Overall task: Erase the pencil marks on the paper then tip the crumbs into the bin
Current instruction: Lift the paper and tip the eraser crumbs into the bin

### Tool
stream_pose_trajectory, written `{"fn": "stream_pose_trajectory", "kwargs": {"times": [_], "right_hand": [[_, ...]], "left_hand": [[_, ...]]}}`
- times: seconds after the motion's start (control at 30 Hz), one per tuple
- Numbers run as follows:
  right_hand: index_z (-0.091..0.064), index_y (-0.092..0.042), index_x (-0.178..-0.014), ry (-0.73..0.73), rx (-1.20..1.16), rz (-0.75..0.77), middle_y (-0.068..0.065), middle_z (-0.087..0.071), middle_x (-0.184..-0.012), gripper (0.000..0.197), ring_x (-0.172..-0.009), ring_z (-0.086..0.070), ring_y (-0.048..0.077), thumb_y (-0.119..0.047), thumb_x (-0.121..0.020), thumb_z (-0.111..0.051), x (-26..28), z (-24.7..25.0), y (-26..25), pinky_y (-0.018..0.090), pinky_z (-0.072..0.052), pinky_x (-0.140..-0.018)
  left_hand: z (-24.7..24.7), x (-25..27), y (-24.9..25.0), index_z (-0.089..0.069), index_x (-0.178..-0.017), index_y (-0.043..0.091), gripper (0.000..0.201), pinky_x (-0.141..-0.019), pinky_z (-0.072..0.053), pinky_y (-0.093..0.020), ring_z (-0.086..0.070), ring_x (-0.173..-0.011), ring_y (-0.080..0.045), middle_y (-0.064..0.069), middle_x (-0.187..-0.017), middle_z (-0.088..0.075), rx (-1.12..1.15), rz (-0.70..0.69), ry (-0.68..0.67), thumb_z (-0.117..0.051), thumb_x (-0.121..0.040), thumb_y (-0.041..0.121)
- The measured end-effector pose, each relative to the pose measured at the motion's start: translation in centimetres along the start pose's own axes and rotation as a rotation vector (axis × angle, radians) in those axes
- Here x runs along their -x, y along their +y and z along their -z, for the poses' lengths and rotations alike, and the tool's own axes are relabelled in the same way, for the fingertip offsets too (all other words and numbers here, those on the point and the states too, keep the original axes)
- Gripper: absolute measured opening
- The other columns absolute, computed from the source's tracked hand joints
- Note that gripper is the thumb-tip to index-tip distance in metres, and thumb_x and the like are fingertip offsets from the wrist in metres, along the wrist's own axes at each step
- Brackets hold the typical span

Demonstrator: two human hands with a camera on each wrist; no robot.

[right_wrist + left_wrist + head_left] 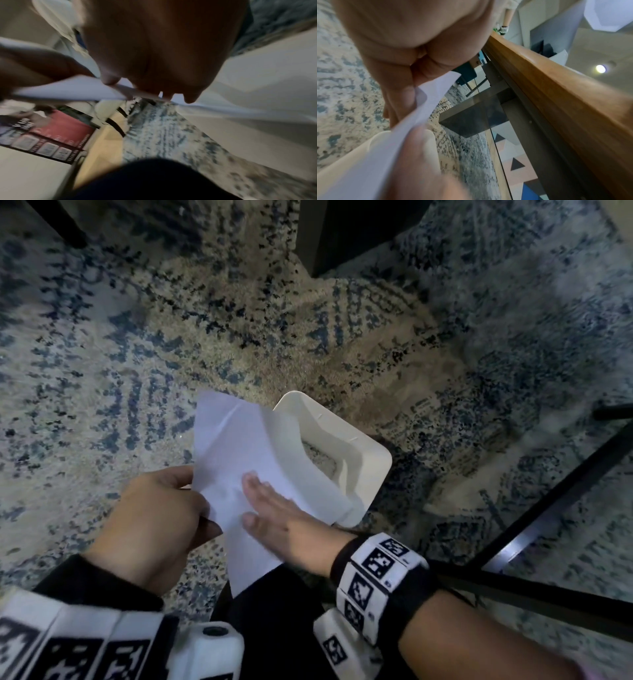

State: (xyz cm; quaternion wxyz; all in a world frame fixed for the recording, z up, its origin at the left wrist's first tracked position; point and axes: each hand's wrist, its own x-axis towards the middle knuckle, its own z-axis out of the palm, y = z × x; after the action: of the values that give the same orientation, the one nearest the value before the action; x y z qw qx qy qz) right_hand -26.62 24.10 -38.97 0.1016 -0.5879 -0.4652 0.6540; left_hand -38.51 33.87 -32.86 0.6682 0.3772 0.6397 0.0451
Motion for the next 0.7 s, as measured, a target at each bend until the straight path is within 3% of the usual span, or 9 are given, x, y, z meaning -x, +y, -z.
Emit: {"fn": "stream_pose_trajectory", "kwargs": {"times": [0.07, 0.17, 0.27, 0.33, 0.37, 0.43, 0.5, 0.6, 0.7], "right_hand": [[0.003, -0.023, -0.149, 0.021, 0.005, -0.227, -0.004, 0.009, -0.157, 0.068, -0.144, 0.008, 0.014, -0.053, -0.093, -0.021, -0.1, 0.6, 3.3, 0.036, 0.003, -0.117], [0.003, -0.016, -0.149, 0.12, 0.139, -0.527, 0.006, 0.011, -0.157, 0.066, -0.145, 0.005, 0.023, -0.046, -0.098, -0.025, -1.2, 3.1, 7.3, 0.038, -0.005, -0.116], [0.003, -0.022, -0.149, 0.229, 0.034, -0.361, 0.003, 0.014, -0.156, 0.069, -0.144, 0.008, 0.021, -0.049, -0.095, -0.031, -2.3, 3.1, 6.3, 0.041, -0.004, -0.117], [-0.003, -0.021, -0.149, 0.21, -0.109, -0.207, 0.0, 0.004, -0.157, 0.065, -0.144, 0.0, 0.016, -0.043, -0.096, -0.034, -2.6, 1.7, 5.2, 0.033, -0.006, -0.117], [-0.008, -0.018, -0.149, 0.169, -0.138, -0.21, 0.001, -0.005, -0.157, 0.062, -0.144, -0.008, 0.016, -0.039, -0.097, -0.034, -2.8, 1.1, 5.4, 0.029, -0.009, -0.116], [-0.013, -0.014, -0.148, 0.083, -0.041, -0.415, 0.007, -0.014, -0.156, 0.06, -0.142, -0.018, 0.022, -0.043, -0.098, -0.028, -3.4, 1.3, 7.2, 0.031, -0.016, -0.114], [-0.013, -0.012, -0.148, 0.14, 0.099, -0.593, 0.011, -0.012, -0.156, 0.064, -0.141, -0.02, 0.028, -0.048, -0.097, -0.025, -4.5, 3.0, 8.7, 0.037, -0.02, -0.112], [-0.014, -0.017, -0.148, 0.351, 0.077, -0.388, 0.006, -0.008, -0.157, 0.062, -0.143, -0.013, 0.026, -0.045, -0.096, -0.032, -5.8, 4.6, 7.4, 0.041, -0.016, -0.116], [-0.009, -0.023, -0.149, 0.335, -0.052, -0.148, -0.003, -0.003, -0.158, 0.061, -0.144, -0.007, 0.015, -0.043, -0.097, -0.034, -6.4, 3.6, 5.4, 0.036, -0.007, -0.117]], "left_hand": [[0.5, 0.3, 0.1, -0.065, -0.074, 0.012, 0.044, -0.04, -0.051, -0.018, -0.06, -0.054, -0.023, 0.0, -0.051, -0.07, 0.008, -0.001, -0.014, -0.035, -0.075, -0.021], [1.3, 0.9, 0.0, -0.064, -0.069, 0.014, 0.046, -0.04, -0.052, -0.018, -0.062, -0.052, -0.019, 0.003, -0.049, -0.07, -0.012, -0.006, -0.047, -0.035, -0.077, -0.021], [1.6, 1.0, -0.1, -0.065, -0.07, 0.013, 0.045, -0.043, -0.053, -0.019, -0.066, -0.048, -0.014, 0.003, -0.053, -0.072, -0.005, -0.005, -0.07, -0.036, -0.078, -0.02], [1.5, 1.1, -0.1, -0.065, -0.075, 0.014, 0.044, -0.043, -0.053, -0.018, -0.067, -0.049, -0.01, 0.003, -0.054, -0.072, 0.018, 0.005, -0.08, -0.036, -0.078, -0.02], [1.5, 1.1, -0.2, -0.064, -0.077, 0.014, 0.044, -0.043, -0.052, -0.017, -0.068, -0.05, -0.01, 0.004, -0.055, -0.073, 0.032, 0.012, -0.089, -0.036, -0.079, -0.019], [1.8, 1.3, -0.3, -0.064, -0.079, 0.015, 0.042, -0.044, -0.053, -0.017, -0.069, -0.056, -0.01, 0.005, -0.058, -0.074, 0.037, 0.021, -0.102, -0.037, -0.081, -0.017], [2.1, 1.4, -0.6, -0.064, -0.08, 0.017, 0.042, -0.047, -0.054, -0.018, -0.071, -0.06, -0.01, 0.006, -0.061, -0.075, 0.037, 0.029, -0.104, -0.037, -0.082, -0.015], [2.3, 1.3, -0.9, -0.064, -0.081, 0.017, 0.042, -0.047, -0.054, -0.019, -0.071, -0.064, -0.012, 0.006, -0.063, -0.075, 0.039, 0.036, -0.098, -0.037, -0.083, -0.015], [1.9, 1.2, -0.7, -0.063, -0.079, 0.015, 0.042, -0.045, -0.054, -0.019, -0.071, -0.065, -0.017, 0.0, -0.066, -0.075, 0.053, 0.033, -0.116, -0.036, -0.083, -0.016]]}}
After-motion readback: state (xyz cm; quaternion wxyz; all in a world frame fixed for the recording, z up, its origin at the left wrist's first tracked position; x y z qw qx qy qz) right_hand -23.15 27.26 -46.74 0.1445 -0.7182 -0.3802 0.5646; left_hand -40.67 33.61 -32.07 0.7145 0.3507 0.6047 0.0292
